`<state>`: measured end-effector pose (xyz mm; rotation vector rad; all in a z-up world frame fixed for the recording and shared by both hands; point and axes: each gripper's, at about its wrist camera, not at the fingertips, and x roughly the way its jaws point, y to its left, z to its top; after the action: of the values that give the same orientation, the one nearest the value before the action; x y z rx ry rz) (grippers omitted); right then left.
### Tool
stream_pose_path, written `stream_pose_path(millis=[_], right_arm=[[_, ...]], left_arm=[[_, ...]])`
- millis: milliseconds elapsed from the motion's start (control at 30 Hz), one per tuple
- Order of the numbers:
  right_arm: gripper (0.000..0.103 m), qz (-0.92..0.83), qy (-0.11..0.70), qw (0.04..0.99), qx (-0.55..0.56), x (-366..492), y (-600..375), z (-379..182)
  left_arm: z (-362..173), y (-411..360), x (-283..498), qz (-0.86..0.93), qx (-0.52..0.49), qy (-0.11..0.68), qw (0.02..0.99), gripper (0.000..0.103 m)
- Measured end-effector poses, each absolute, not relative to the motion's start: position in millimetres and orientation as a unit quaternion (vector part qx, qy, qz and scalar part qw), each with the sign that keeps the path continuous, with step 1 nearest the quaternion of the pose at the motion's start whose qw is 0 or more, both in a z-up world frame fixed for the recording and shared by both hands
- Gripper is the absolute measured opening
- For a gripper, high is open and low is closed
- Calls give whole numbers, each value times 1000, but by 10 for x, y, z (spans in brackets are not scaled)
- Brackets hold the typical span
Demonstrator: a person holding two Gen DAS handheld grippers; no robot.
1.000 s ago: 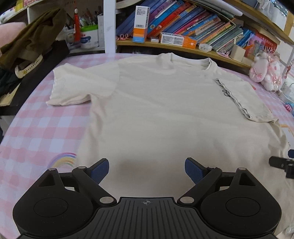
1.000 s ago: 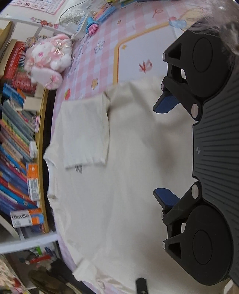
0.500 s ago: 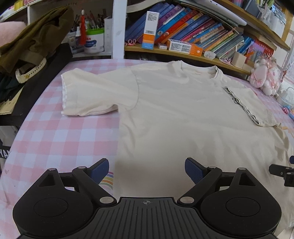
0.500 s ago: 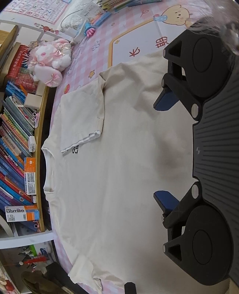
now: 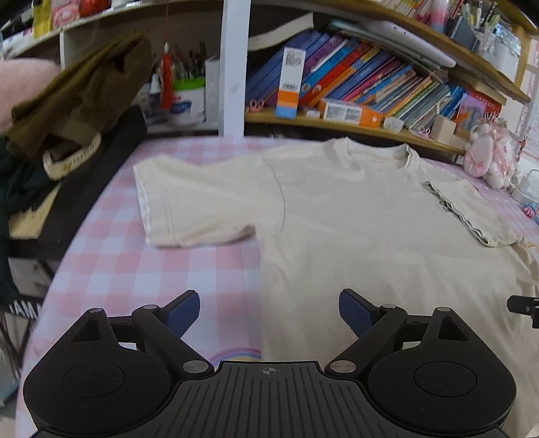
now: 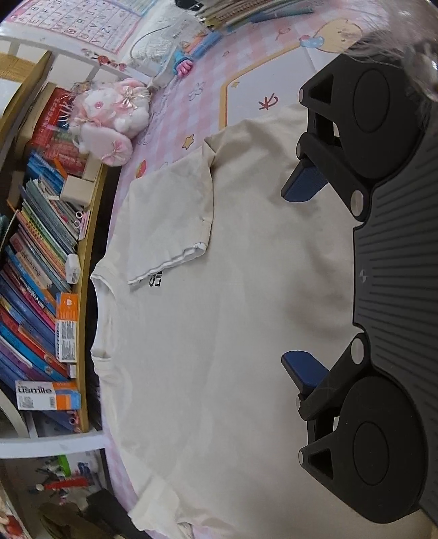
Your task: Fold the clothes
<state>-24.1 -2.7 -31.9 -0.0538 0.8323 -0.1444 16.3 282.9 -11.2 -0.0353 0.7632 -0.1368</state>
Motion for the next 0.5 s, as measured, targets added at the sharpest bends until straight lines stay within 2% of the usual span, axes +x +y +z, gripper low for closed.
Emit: stream_pose_path(millis=[167, 500], right_arm=[[97, -65, 412, 908, -24, -234, -14, -323], [98, -78, 420, 904, -34, -273, -50, -309]], left_arm=[[-114, 2925, 258, -47, -28, 367, 929, 96], [-203, 3258, 452, -4, -81, 389, 918, 96]])
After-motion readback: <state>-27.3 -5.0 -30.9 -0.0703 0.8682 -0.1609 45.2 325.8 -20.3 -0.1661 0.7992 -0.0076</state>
